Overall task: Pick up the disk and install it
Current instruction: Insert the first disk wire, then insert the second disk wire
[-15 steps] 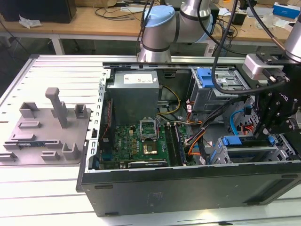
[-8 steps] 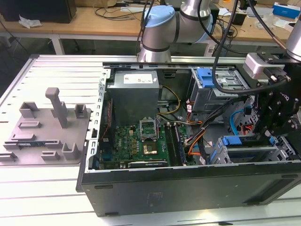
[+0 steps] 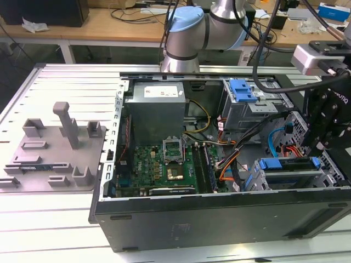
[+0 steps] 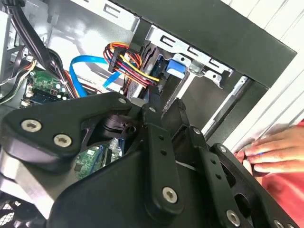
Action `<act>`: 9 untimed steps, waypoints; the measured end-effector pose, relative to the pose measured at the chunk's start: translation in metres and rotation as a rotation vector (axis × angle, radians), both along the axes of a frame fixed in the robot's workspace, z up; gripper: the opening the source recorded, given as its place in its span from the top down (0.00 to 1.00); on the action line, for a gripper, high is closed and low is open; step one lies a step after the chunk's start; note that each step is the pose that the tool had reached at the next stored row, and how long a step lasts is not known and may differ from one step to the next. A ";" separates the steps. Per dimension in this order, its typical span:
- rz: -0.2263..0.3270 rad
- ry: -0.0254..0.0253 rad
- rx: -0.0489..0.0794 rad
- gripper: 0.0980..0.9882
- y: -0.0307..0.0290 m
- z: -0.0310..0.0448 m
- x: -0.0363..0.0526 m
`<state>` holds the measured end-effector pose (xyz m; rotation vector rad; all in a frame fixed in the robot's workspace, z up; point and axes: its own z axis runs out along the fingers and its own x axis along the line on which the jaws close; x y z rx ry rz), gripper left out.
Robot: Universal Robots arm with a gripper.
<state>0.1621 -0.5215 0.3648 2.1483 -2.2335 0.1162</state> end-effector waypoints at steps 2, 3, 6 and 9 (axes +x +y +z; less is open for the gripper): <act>0.000 0.0000 0.000 0.77 0.0001 0.0000 0.0000; 0.000 0.0000 0.000 0.77 0.0002 0.0000 0.0000; 0.000 0.0000 0.000 0.77 0.0004 0.0000 0.0000; 0.000 0.0000 0.000 0.77 0.0010 0.0000 0.0000</act>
